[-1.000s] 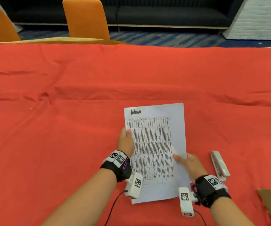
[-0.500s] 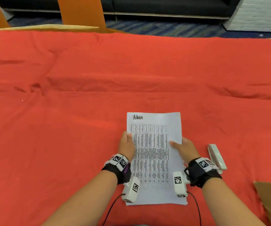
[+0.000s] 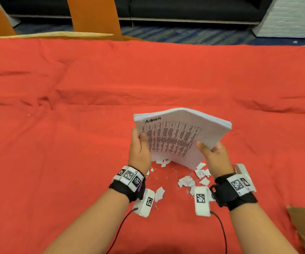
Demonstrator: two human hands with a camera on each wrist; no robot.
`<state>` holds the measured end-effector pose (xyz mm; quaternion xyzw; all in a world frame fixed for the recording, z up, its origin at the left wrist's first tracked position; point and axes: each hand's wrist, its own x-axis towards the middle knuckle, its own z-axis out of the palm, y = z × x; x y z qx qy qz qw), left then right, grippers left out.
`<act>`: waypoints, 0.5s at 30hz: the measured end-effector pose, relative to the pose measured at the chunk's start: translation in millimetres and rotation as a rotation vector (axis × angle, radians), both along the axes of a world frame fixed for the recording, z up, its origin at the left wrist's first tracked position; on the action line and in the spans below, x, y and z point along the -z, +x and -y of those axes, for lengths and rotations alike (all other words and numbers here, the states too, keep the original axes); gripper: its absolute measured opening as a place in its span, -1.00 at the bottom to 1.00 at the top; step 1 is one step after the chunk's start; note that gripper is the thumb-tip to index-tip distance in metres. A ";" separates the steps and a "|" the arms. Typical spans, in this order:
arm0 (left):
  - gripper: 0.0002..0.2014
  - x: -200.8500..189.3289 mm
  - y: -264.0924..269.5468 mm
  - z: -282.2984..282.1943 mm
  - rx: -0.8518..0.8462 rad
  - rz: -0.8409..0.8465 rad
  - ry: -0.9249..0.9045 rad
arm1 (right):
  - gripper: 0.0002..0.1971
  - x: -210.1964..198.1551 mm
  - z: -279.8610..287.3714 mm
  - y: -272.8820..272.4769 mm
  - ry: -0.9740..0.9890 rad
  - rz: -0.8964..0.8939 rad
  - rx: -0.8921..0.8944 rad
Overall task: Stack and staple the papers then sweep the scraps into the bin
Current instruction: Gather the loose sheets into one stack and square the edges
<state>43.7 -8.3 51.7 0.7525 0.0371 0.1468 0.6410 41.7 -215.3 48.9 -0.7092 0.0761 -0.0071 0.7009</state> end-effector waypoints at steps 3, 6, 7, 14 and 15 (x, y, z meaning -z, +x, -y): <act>-0.78 4.4 4.9 3.0 0.003 -0.028 0.017 | -0.69 5.1 -1.7 3.2 0.040 -0.027 0.013; -0.82 3.6 13.5 4.7 -0.027 -0.044 0.066 | -0.70 3.4 -4.2 5.7 0.021 -0.030 0.039; -0.86 0.6 16.5 5.1 -0.029 -0.043 0.088 | -0.72 0.1 -4.3 7.1 0.010 -0.019 0.046; -0.83 -45.2 30.3 1.3 -0.030 0.062 0.139 | -0.72 -47.7 6.0 12.9 -0.049 0.115 0.023; -0.86 -48.4 28.5 1.4 -0.022 0.037 0.131 | -0.72 -49.4 8.0 11.5 -0.044 0.103 0.015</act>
